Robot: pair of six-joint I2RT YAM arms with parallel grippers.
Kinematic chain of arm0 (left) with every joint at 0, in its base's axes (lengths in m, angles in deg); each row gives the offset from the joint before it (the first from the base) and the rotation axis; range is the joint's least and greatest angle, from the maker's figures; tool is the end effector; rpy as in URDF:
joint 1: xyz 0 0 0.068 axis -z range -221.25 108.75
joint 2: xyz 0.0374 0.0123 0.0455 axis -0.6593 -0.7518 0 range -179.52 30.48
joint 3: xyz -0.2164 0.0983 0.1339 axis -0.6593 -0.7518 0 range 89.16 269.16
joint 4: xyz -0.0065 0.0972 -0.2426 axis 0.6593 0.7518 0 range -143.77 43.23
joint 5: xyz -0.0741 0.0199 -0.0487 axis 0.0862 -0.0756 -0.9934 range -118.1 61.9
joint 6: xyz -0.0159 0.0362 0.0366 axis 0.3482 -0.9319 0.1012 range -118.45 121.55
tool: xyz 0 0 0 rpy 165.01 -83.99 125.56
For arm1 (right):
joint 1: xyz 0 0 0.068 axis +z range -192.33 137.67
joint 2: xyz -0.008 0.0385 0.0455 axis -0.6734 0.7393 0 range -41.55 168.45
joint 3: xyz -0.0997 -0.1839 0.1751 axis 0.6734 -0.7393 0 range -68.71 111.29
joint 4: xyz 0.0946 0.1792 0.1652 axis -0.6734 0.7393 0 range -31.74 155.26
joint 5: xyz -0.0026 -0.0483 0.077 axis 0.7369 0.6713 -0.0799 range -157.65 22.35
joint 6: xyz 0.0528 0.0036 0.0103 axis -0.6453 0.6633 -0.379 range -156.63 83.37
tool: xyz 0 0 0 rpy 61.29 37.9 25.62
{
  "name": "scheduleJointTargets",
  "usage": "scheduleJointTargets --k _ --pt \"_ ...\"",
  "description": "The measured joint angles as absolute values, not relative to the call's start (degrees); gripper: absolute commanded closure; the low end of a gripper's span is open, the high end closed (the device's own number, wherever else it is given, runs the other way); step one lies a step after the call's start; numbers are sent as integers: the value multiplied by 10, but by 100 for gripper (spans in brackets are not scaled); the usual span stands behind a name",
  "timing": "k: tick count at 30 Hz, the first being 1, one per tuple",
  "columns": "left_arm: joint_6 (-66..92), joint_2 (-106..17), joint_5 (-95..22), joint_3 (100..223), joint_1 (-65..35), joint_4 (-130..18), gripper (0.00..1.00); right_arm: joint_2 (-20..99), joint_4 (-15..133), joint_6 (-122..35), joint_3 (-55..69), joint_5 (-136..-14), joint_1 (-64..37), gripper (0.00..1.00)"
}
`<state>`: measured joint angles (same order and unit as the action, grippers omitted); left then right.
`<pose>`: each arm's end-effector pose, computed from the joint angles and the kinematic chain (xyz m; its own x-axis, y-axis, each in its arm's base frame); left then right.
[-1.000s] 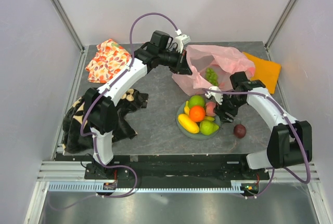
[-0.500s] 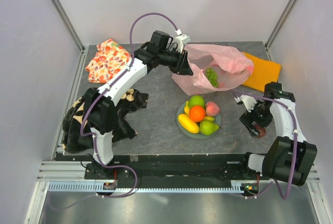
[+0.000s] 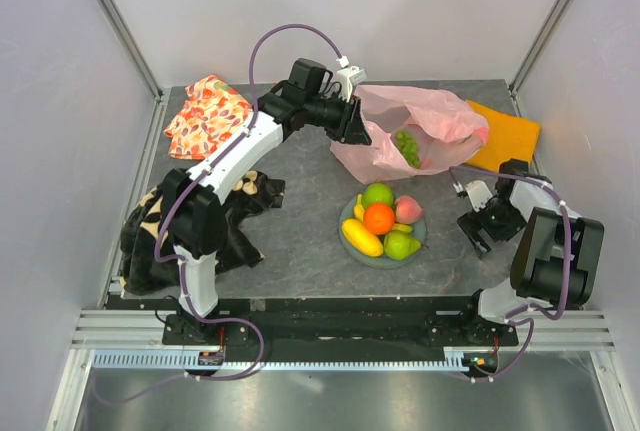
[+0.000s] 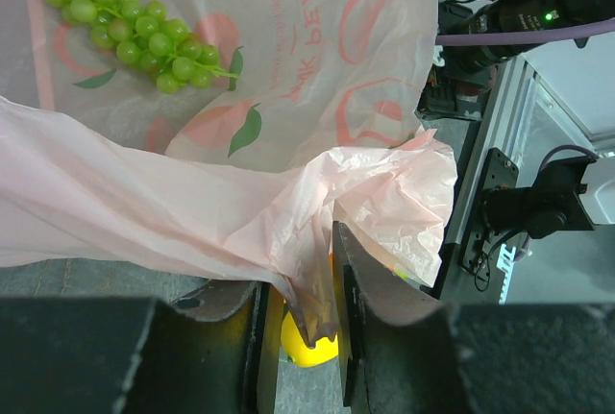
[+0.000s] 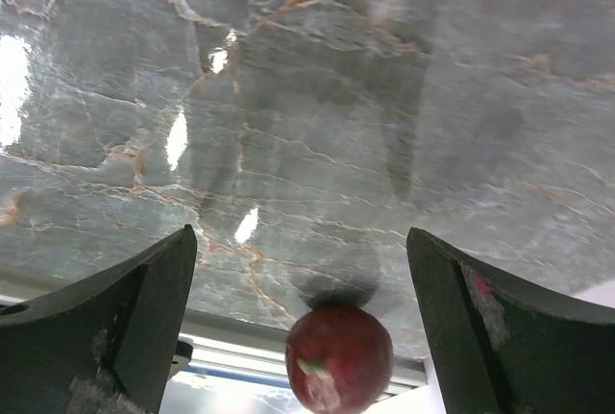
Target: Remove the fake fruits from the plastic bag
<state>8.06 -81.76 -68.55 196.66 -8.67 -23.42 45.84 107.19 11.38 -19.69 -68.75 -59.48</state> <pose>0.3682 -0.2626 0.3394 -0.5785 0.2673 -0.7706 0.7966 0.3882 -0.4633 0.2319 -0.0709 0.1627 -0.8570 -0.5133 -0.0457 -0.5128 0.8582 -0.0221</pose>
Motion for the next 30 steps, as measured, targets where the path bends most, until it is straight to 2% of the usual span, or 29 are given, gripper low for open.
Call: scheduleJointTargets --k 9,14,30 --pt "81 -818 -687 1967 -87 -234 67 391 1130 134 -122 -671 -600 2" --pt "81 -818 -690 1967 -89 -234 67 324 1183 202 -142 -624 -635 2" --pt "83 -818 -705 1975 -105 -237 68 356 1206 232 -223 -587 -659 2"
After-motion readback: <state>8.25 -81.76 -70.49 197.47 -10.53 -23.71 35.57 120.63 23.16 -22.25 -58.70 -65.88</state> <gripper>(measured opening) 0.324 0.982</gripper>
